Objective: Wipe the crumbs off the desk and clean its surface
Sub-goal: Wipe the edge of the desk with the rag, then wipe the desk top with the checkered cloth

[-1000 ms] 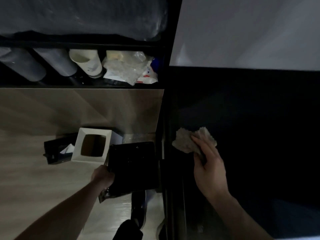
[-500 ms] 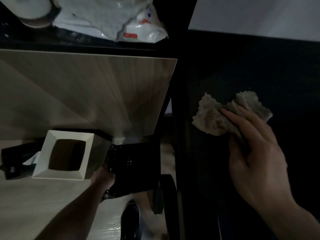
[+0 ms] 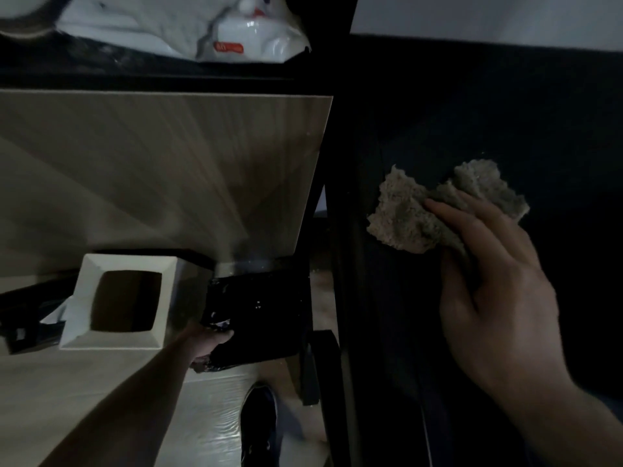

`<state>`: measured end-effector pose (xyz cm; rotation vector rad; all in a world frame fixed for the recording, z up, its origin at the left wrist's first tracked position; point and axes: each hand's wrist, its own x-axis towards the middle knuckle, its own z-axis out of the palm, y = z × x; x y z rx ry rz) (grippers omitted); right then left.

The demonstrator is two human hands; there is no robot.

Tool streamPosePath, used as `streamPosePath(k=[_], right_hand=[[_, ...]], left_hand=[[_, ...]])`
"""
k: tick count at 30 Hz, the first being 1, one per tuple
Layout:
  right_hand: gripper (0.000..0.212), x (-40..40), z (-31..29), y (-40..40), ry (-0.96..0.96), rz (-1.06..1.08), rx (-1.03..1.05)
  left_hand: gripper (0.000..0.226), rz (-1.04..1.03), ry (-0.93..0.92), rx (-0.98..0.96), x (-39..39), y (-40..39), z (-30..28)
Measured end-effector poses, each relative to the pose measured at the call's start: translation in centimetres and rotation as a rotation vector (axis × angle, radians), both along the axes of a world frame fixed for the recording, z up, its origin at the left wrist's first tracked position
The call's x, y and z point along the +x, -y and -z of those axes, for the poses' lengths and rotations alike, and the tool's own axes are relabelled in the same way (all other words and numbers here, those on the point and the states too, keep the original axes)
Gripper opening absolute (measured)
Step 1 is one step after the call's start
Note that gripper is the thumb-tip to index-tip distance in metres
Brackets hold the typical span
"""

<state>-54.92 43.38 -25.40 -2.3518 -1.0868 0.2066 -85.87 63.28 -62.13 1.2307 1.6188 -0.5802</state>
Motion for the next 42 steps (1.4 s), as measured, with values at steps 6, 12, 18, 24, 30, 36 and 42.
streamPosePath(k=[6, 12, 18, 24, 30, 36, 42], right_hand=[[0.053, -1.0, -0.5, -0.3, -0.003, 0.043, -0.020], [0.056, -4.0, -3.6, 2.3, -0.166, 0.064, -0.098], [0.050, -7.9, -10.9, 8.1, -0.438, 0.087, -0.091], [0.052, -7.0, -20.0, 15.7, -0.534, 0.214, 0.075], [0.061, -2.7, -25.6, 25.7, -0.522, 0.312, 0.231], [0.059, 3.2, -26.7, 37.5, -0.471, 0.332, 0.225], [0.058, 9.6, -28.2, 45.9, -0.452, 0.283, 0.190]], left_hand=[[0.078, -0.124, -0.027, 0.155, 0.9, 1.1, -10.4], [0.033, 0.096, 0.215, 0.351, 4.7, 4.6, -27.2], [0.042, 0.447, 0.487, 0.402, 6.0, 8.3, -44.2], [0.036, 0.651, 0.689, 0.459, 9.2, 13.3, -55.8], [0.037, 0.748, 0.754, 0.543, 15.0, 20.3, -61.0], [0.036, 0.723, 0.772, 0.549, 20.8, 30.5, -64.2], [0.035, 0.664, 0.762, 0.500, 24.8, 39.9, -66.7]])
